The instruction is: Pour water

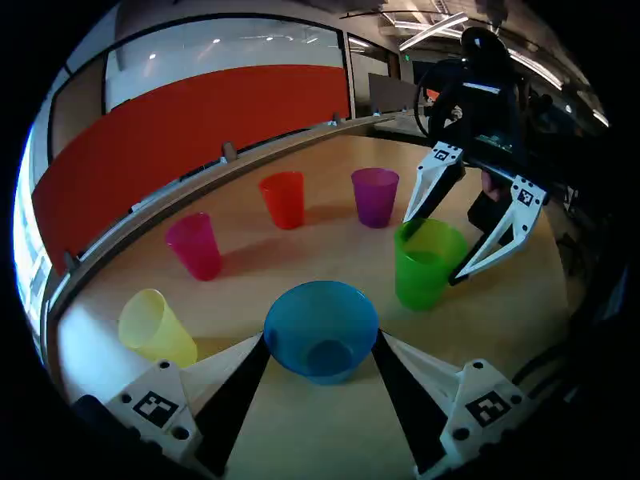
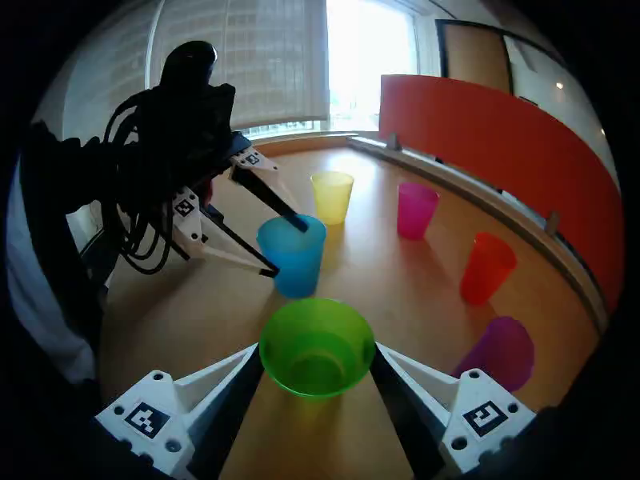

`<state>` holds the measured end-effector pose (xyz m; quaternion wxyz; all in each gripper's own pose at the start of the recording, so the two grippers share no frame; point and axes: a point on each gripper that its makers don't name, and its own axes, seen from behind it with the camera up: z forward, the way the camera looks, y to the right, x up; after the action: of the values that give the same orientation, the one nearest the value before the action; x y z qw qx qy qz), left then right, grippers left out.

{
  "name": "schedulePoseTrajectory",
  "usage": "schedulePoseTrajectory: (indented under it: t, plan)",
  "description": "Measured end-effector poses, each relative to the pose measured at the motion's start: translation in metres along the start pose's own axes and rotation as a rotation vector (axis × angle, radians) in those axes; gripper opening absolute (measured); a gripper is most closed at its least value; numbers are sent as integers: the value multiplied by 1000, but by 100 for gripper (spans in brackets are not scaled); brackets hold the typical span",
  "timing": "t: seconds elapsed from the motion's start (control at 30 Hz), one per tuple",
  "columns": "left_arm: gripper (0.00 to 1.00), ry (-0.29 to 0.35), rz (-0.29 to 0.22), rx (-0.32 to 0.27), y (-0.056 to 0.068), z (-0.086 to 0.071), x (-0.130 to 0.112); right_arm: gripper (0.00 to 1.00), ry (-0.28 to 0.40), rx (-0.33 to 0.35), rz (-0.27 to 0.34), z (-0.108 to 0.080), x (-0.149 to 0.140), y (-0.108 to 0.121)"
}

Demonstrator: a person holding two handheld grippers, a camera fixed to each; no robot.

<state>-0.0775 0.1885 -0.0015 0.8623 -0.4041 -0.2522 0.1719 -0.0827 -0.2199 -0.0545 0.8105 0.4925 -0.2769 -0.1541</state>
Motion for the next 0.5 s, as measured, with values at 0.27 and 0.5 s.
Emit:
schedulePoseTrajectory:
  t: [0.27, 0.5]
  plan:
    - [89, -9, -8, 1, -3, -2, 0, 93, -2, -11, -19, 0, -2, 0]
    - [90, -22, 8, 7, -3, -2, -1, 94, 0, -13, -3, 0, -3, 0]
